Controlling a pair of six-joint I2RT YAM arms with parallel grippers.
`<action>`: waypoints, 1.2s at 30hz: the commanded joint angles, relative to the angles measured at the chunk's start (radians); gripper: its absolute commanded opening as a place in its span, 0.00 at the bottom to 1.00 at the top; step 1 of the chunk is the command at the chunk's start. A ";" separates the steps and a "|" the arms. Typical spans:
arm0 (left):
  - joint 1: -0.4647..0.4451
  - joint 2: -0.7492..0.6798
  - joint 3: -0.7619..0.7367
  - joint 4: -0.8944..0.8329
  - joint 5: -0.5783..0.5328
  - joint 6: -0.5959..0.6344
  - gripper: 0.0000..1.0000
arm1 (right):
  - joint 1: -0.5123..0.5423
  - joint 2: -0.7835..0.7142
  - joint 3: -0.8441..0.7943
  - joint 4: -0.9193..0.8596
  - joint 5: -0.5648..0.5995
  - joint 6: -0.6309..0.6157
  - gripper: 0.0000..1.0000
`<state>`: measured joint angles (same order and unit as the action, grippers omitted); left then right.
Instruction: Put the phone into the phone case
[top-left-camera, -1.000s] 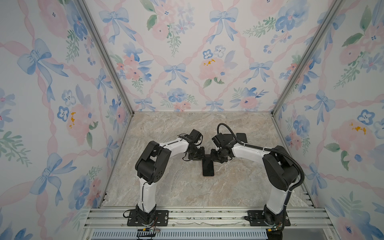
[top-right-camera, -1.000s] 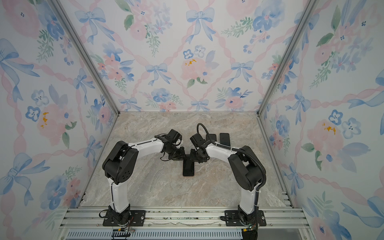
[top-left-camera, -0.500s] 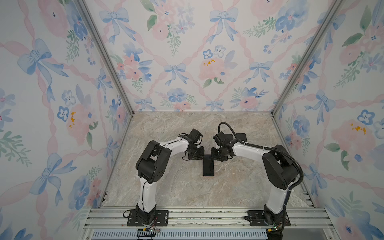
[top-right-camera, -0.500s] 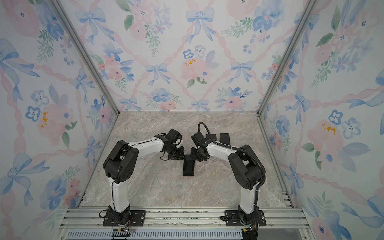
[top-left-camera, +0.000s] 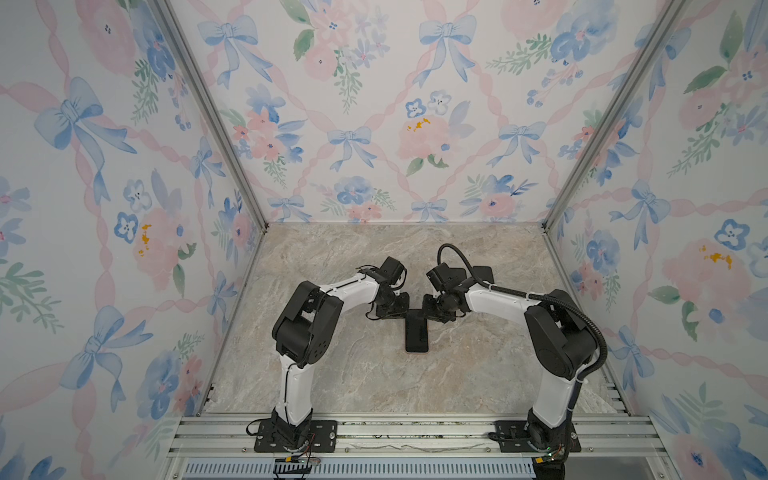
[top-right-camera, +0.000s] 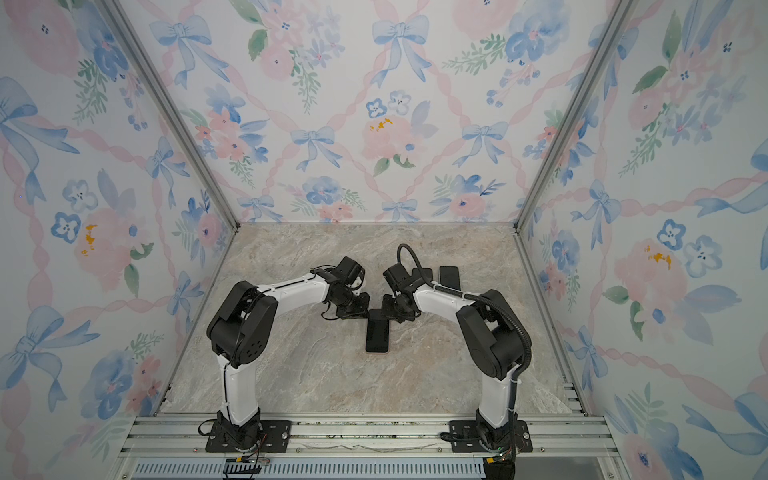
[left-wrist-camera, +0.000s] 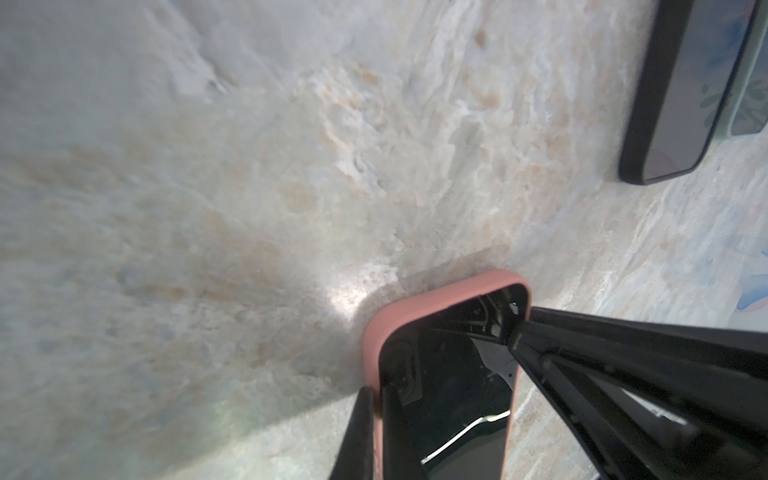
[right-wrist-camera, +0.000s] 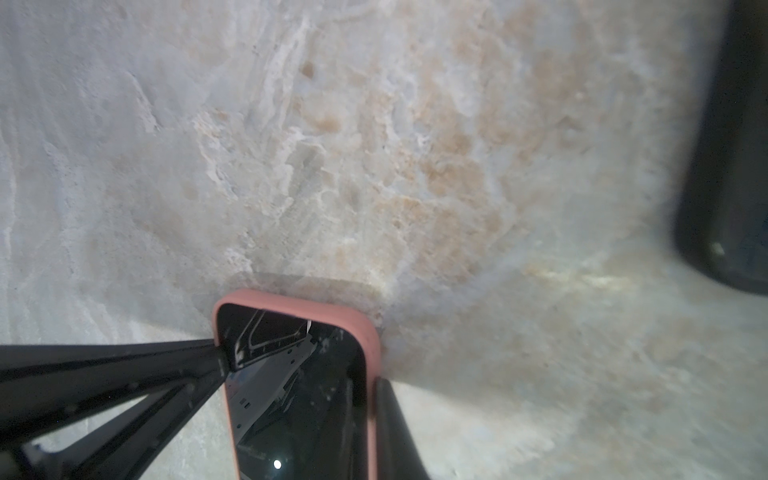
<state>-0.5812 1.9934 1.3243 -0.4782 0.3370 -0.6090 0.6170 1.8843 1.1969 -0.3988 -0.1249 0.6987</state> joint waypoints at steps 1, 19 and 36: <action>-0.043 0.026 0.010 0.028 0.062 0.008 0.07 | 0.027 0.048 0.001 0.046 -0.025 -0.001 0.13; -0.056 -0.137 -0.028 -0.020 -0.038 0.005 0.30 | 0.011 -0.100 0.024 -0.092 0.118 -0.114 0.44; -0.206 -0.140 0.055 -0.163 -0.262 -0.034 0.57 | -0.078 -0.401 -0.183 -0.117 0.228 -0.186 0.66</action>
<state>-0.7719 1.8423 1.3567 -0.6006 0.1173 -0.6247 0.5480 1.5143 1.0454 -0.4957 0.0807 0.5400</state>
